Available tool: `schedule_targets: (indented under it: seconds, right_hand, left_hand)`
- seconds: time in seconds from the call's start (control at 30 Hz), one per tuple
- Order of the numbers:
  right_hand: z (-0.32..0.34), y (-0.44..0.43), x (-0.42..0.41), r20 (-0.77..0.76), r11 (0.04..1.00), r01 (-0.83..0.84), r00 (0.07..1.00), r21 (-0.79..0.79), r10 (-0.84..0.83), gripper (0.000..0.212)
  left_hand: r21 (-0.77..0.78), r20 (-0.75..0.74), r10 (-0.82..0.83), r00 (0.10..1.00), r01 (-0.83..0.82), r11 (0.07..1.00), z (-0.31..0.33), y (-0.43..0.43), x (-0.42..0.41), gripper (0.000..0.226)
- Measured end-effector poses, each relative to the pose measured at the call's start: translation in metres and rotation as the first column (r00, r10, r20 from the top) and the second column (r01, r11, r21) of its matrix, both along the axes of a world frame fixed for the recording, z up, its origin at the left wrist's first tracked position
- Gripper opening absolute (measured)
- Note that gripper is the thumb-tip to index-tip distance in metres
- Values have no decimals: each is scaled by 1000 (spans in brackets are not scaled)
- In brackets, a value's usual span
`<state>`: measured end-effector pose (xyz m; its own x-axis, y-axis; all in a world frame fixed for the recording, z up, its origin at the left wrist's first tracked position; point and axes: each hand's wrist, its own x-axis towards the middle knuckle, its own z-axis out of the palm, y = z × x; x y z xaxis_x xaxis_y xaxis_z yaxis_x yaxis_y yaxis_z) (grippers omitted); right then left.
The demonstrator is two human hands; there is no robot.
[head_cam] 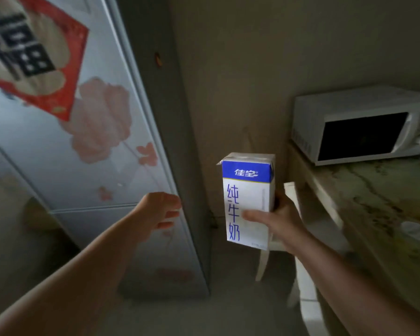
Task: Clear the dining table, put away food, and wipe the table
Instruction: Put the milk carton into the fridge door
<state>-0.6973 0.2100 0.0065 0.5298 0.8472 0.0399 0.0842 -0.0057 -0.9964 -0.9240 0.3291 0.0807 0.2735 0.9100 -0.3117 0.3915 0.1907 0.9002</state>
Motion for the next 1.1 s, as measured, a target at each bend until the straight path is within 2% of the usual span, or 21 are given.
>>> schedule_targets:
  seconds: [0.17, 0.27, 0.37, 0.47, 0.57, 0.7, 0.83, 1.0, 1.1]
  right_hand:
    - [-12, 29, -58, -11, 1000, -26, 1000, -1, 26, 56]
    - [-14, 45, -86, -1, 997, -78, 997, 4, 78, 54]
    - [-16, 64, -107, 5, 991, -134, 991, -6, 134, 53]
    - [-15, 90, -129, 21, 980, -200, 980, -9, 200, 53]
    - [-13, 121, -151, 27, 964, -265, 964, 10, 264, 55]
    - [-13, 167, -175, 31, 942, -334, 942, 20, 334, 64]
    - [-9, 215, -198, 48, 920, -391, 920, 9, 390, 66]
    - [2, 264, -227, 99, 908, -418, 904, 5, 416, 60]
    - [5, 283, -242, 74, 912, -409, 910, 11, 407, 60]
  left_hand:
    - [-65, 11, 161, 987, -159, 985, -7, 12, -85, 22]
    - [-45, -9, 238, 971, -238, 970, -16, 25, -122, 19]
    - [-56, -14, 312, 950, -312, 948, -21, 37, -143, 18]
    - [-145, 28, 384, 923, -376, 915, -20, 53, -159, 26]
    - [-173, 40, 390, 920, -378, 909, -18, 73, -175, 27]
    - [-101, -56, 361, 931, -365, 925, -10, 107, -193, 15]
    - [-70, -32, 435, 900, -436, 897, -3, 149, -214, 24]
    - [141, -169, 485, 858, -466, 873, 3, 185, -245, 6]
    - [205, -260, 457, 850, -414, 887, 4, 208, -268, 9]
